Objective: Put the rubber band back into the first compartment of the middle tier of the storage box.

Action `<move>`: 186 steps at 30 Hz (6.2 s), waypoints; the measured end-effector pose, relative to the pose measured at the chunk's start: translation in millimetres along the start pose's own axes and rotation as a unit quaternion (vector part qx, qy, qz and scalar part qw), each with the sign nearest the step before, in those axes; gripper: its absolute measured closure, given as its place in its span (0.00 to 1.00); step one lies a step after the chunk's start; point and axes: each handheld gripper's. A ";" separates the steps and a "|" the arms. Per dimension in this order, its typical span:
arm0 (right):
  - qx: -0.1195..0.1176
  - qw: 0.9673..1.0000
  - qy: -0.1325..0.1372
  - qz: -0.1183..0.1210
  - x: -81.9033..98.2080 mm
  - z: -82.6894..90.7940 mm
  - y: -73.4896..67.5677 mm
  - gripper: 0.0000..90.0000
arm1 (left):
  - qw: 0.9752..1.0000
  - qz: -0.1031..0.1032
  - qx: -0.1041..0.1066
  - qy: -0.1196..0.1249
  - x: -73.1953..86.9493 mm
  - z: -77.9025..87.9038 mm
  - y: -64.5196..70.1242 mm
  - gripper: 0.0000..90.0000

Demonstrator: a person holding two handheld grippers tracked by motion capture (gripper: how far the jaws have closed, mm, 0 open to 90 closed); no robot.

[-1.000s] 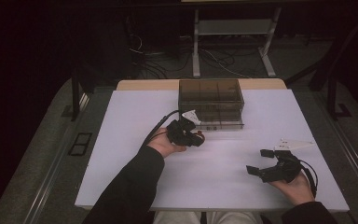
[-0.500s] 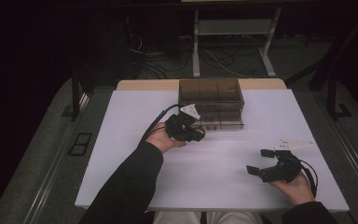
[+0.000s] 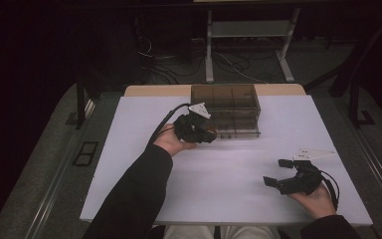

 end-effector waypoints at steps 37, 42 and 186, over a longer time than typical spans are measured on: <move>-0.001 1.000 0.000 0.002 0.0 1.2 0.7 0.03 | 0.996 0.067 -0.047 0.045 3.8 -23.5 -32.1 0.93; -0.001 1.000 0.000 0.001 0.0 1.3 1.0 0.03 | 0.995 0.076 -0.053 0.043 6.1 -28.6 -35.4 0.93; -0.004 1.000 -0.002 -0.001 -0.4 -1.5 -2.6 0.03 | 0.980 0.151 -0.070 0.107 116.2 55.6 16.4 0.00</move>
Point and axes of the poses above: each handheld gripper's, and its own axes: z roughly backward along the jaws, x roughly out of its underside, y roughly to its right, and after that the axes turned 13 degrees about -x, right-handed
